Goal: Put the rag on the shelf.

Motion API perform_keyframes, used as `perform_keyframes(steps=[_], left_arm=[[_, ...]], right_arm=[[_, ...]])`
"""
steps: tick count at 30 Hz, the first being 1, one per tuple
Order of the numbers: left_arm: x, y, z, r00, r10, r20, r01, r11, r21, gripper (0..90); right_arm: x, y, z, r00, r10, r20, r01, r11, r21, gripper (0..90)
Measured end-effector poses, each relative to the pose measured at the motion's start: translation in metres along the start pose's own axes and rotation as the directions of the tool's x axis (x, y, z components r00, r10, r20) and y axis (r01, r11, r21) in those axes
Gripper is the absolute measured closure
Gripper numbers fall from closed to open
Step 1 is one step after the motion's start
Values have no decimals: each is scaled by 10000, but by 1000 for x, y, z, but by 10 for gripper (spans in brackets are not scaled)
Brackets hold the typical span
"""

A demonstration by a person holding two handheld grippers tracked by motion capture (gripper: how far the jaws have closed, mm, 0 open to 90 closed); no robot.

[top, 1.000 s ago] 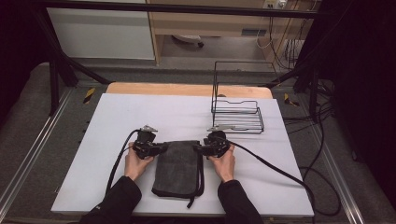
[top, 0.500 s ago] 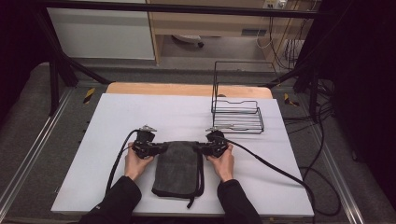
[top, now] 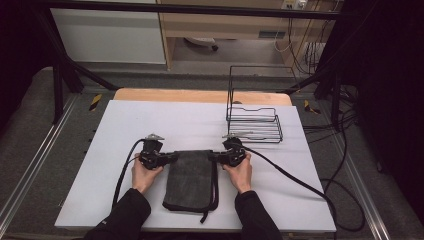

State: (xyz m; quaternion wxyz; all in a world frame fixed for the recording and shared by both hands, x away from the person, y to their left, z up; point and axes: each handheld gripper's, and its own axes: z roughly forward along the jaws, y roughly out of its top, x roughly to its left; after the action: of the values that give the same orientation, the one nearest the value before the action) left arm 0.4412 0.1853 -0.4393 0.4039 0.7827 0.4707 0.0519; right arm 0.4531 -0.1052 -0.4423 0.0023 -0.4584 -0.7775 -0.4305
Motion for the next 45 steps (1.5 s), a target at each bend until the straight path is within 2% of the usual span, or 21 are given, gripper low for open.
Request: perform_keyframes(steps=[4,10,21,25,32,35,41,45], left_arm=[[-3,2,-12,9998,143,129,-137,9991,-405,806],[-11,3,-25,9990,417,164,-403,9962,-768,806],[-26,8,-48,9962,855,186,-815,9841,-1576,806],[-32,10,-54,9944,1058,79,-1027,9782,-1807,806],[-41,14,-67,9923,1216,236,-1132,9675,-2261,806],[-45,16,-72,9912,1306,231,-1212,9625,-2427,806],[-51,17,-81,9890,1457,247,-1329,9500,-2826,806],[-56,18,-87,9874,1563,240,-1410,9389,-3139,806]], right_arm=[[9,1,-13,9995,-274,-150,265,9982,-543,789],[18,0,-24,9983,-546,-218,521,9934,-1024,789],[33,1,-45,9945,-1043,-79,1011,9781,-1820,789],[38,2,-53,9919,-1271,4,1244,9701,-2084,789],[44,4,-68,9896,-1438,-13,1388,9577,-2519,789],[48,5,-74,9866,-1629,97,1594,9498,-2693,790],[55,8,-84,9805,-1943,280,1936,9337,-3012,790],[59,10,-92,9772,-2094,363,2097,9224,-3245,790]])
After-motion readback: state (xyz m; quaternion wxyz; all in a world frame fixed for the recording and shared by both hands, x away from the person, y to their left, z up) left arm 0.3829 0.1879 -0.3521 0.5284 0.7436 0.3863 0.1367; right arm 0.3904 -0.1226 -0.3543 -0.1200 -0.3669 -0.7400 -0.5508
